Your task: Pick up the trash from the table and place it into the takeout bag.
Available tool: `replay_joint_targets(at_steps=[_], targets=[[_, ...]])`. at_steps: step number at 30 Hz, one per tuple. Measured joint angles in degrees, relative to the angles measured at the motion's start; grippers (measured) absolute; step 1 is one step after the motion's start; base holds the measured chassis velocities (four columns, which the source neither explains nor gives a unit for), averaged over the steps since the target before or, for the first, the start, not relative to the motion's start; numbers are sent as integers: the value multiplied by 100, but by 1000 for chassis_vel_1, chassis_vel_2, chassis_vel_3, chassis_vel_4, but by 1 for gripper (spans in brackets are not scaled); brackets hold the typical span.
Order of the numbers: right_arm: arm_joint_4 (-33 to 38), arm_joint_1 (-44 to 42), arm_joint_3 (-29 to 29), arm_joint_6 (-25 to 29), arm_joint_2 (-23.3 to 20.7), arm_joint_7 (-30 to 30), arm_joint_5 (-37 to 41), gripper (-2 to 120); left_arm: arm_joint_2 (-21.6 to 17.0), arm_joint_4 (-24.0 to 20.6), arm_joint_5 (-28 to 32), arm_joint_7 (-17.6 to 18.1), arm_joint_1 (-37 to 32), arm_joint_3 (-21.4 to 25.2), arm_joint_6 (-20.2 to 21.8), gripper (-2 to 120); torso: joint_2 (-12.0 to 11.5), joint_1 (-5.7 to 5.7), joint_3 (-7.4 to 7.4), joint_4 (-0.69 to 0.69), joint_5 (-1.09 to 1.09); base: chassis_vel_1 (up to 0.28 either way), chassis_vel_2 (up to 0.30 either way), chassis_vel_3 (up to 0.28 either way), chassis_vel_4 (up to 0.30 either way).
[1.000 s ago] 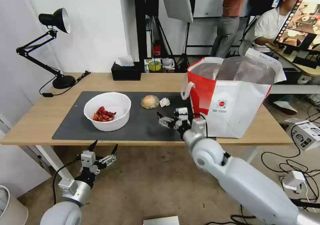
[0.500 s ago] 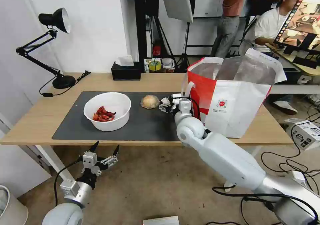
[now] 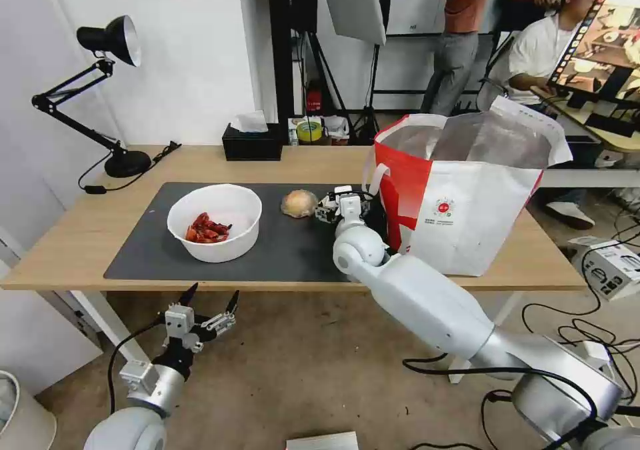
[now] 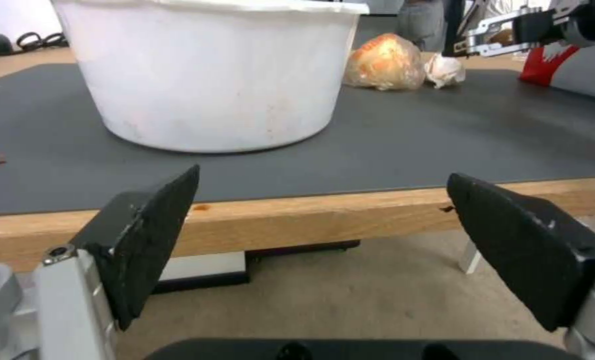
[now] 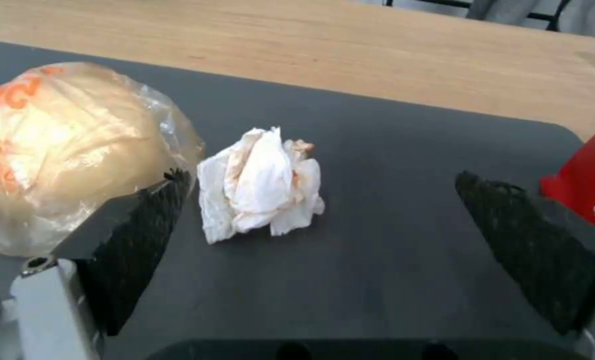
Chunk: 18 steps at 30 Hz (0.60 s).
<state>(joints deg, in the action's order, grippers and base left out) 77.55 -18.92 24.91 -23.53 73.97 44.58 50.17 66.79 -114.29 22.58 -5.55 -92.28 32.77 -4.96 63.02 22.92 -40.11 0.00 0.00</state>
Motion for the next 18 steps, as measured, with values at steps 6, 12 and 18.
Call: replay_joint_targets(at_steps=[6,12,18], targets=[[-317,78,-19,-16,188,0,-16,100,14,-42,0,-5,-19,-9,-6,100,1,0,0,0,0,0,0,0,0],[-520,79,-59,-24,313,-27,-101,100,4,-66,-2,-11,-48,24,-16,100,1,0,0,0,0,0,0,0,0],[-670,93,-77,-25,401,-47,-139,100,28,-64,-5,-14,-55,21,-28,100,1,0,0,0,0,0,0,0,0]])
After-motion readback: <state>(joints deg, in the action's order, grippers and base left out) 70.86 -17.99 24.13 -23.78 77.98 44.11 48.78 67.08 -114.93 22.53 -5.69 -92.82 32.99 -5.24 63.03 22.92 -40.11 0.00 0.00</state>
